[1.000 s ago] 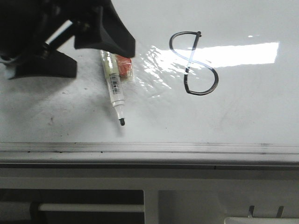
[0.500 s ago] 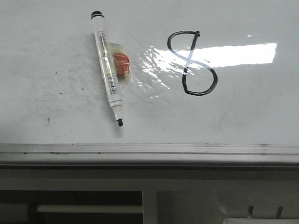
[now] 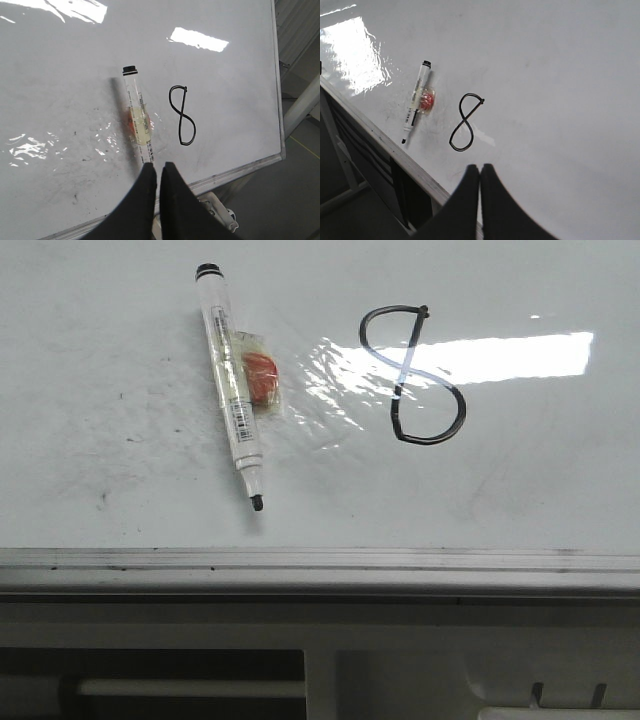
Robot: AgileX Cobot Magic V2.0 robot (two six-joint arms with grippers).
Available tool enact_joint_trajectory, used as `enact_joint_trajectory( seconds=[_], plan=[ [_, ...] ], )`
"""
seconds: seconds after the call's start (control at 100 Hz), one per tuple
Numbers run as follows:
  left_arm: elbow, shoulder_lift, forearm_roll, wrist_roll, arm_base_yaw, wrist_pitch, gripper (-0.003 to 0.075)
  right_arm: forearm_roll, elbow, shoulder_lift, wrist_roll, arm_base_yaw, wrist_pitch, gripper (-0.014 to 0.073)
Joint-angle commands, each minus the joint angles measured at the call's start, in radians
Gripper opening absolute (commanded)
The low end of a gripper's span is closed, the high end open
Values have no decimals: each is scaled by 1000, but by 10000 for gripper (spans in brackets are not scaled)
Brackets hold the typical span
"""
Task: Write number 8 on whiteboard
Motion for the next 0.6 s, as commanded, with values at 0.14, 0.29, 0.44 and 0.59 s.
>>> enact_joint_trajectory(
  seconds=[0.14,0.29,0.44,0.59],
  plan=[
    [-28,5,3,1,2,-1,-20,-31,-22,15,2,0,-65,-42],
    [10,-16,161,9,11,-128,-20,-31,-22,15,2,0,-65,-42],
    [138,-36,618,-187,134,-304,-20,-31,-22,15,2,0,-65,-42],
    [266,-109,1073,-546,333,-335,-20,-31,-22,15,2,0,-65,-42]
  ],
)
